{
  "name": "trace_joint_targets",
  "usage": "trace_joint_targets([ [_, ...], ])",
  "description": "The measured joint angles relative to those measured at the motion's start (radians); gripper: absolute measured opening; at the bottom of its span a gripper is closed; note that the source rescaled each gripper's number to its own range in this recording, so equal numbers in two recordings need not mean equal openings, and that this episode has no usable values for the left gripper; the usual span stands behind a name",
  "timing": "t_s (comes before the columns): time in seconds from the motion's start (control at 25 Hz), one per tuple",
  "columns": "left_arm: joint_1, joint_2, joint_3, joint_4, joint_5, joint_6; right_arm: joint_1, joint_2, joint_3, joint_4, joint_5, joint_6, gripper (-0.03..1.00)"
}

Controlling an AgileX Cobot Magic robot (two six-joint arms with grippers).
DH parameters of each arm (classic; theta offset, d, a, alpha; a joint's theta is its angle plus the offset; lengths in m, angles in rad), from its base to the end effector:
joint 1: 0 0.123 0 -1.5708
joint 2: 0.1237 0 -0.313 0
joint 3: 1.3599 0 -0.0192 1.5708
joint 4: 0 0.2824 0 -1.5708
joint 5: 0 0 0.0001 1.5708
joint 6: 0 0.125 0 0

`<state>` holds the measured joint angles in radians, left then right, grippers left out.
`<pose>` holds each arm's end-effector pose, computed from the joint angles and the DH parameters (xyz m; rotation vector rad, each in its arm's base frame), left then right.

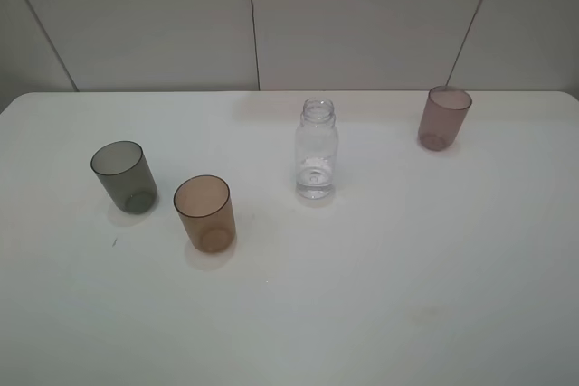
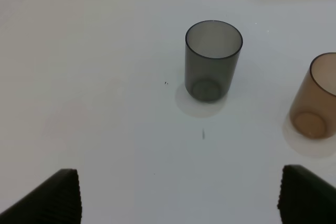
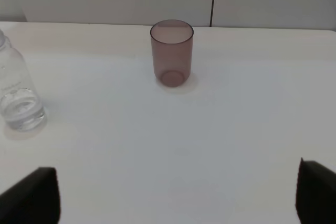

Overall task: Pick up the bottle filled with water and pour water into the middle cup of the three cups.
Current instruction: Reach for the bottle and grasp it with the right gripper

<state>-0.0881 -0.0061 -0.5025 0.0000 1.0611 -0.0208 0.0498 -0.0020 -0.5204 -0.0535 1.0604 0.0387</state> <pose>0.0237 -0.0021 0.2779 0.0685 2.0356 -0.0684 0.0225 -0.0047 0.2840 -0.0081 2.0205 -0.0076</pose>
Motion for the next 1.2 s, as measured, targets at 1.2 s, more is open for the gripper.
trace_joint_targets([
  [1.2, 0.0, 0.0, 0.0, 0.0, 0.0, 0.0, 0.0, 0.0, 0.0, 0.0, 0.0, 0.0, 0.91],
])
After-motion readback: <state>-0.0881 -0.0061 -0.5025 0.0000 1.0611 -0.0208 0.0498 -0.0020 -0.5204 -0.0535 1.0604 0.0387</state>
